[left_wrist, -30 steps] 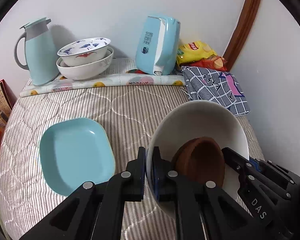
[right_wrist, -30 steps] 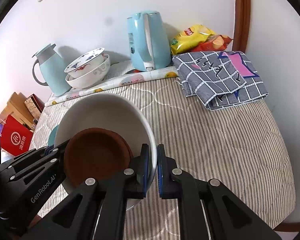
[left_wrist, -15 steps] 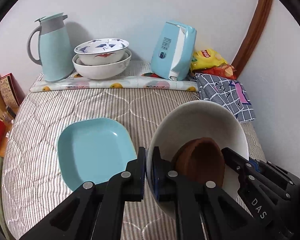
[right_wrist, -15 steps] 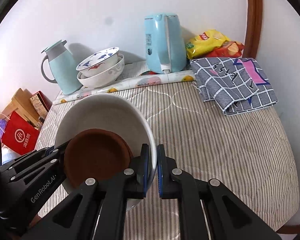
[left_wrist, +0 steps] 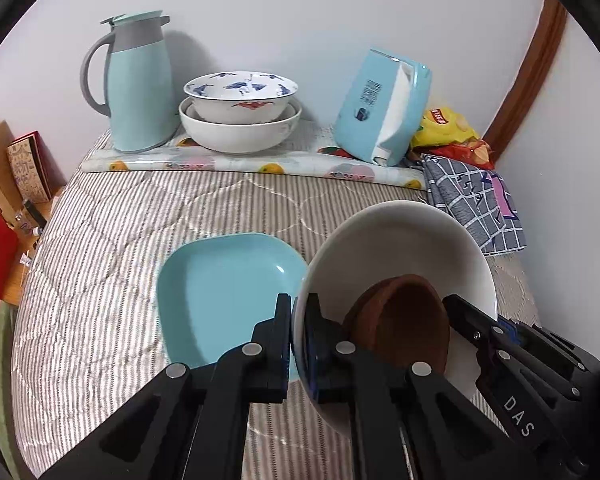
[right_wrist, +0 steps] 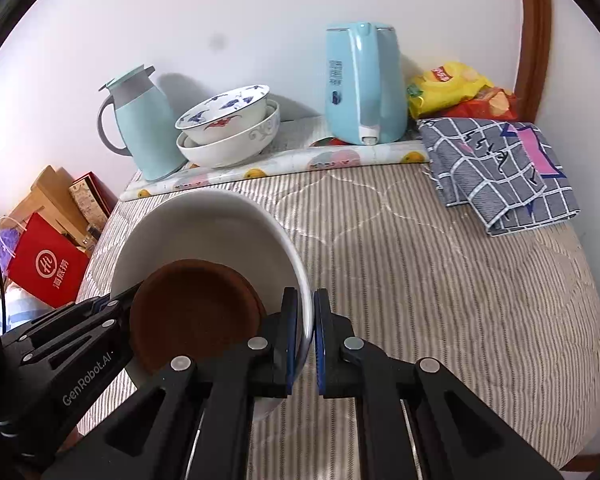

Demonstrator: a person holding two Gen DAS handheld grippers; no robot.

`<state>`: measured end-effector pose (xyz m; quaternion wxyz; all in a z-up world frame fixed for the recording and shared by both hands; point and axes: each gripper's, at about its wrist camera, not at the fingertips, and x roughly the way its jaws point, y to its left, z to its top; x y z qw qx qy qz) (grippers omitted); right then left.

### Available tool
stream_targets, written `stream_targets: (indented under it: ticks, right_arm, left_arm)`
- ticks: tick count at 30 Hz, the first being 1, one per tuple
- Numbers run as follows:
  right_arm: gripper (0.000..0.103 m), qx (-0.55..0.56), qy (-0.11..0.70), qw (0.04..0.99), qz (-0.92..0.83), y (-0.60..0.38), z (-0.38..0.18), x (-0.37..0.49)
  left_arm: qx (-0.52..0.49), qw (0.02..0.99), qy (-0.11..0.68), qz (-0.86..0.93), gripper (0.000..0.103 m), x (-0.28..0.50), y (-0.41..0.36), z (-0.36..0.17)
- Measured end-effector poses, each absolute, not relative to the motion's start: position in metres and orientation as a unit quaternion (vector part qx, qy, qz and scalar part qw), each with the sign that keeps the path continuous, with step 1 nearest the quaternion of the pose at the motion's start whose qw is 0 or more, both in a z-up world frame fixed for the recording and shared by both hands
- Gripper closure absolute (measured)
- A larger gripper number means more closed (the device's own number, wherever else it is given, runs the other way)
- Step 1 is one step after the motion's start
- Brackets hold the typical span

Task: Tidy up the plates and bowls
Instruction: 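Lift the white bowl with both grippers and carry it over the light-blue plate, then lower the white bowl onto the light-blue plate and open both grippers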

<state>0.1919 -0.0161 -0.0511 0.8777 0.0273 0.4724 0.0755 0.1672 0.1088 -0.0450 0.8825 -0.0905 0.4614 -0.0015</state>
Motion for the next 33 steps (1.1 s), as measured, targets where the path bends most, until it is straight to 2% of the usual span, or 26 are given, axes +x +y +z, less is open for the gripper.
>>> stream_targets:
  ticks: [12, 33]
  right_arm:
    - [0.095, 0.026, 0.478, 0.873, 0.094, 0.012, -0.06, 0.206]
    - [0.095, 0.009, 0.514, 0.848, 0.128, 0.059, -0.1, 0.235]
  left_arm:
    - [-0.099, 0.879, 0.467, 0.018, 0.096, 0.176, 0.139, -0.05]
    - [-0.121, 0.856, 0.499, 0.058, 0.096, 0.192, 0.182, -0.089]
